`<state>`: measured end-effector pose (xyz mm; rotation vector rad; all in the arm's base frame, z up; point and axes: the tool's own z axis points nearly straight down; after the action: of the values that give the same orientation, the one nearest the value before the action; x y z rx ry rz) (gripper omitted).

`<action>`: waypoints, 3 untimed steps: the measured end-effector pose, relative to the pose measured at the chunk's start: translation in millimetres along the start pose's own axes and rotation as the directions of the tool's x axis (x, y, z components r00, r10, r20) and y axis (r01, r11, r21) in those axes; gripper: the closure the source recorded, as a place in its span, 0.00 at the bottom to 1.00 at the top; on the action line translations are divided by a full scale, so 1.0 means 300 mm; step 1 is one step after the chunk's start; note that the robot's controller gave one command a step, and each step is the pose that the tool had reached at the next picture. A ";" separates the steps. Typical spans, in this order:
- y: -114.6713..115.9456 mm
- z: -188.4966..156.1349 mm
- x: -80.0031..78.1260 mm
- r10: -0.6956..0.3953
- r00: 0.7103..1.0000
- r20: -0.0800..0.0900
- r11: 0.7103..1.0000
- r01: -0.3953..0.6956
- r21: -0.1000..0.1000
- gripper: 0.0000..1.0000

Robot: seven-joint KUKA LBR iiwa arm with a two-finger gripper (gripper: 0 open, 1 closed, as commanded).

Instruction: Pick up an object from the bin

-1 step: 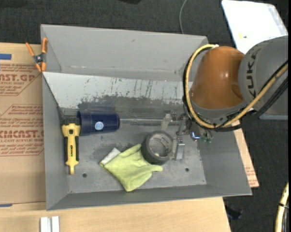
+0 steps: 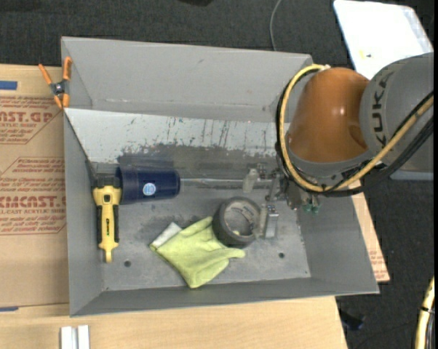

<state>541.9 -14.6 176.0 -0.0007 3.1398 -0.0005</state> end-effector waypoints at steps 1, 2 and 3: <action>0.042 0.190 -0.001 0.127 0.992 0.003 0.992 -0.127 -0.002 0.00; 0.082 0.292 -0.081 -0.042 0.999 0.010 0.999 0.042 0.000 1.00; 0.082 0.292 -0.081 -0.042 0.999 0.010 0.999 0.042 0.000 1.00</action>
Offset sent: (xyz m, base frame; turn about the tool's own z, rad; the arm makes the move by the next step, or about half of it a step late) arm 0.0225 0.0250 -0.0924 -0.0441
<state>566.4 9.8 88.5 -0.0668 3.1293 -0.0009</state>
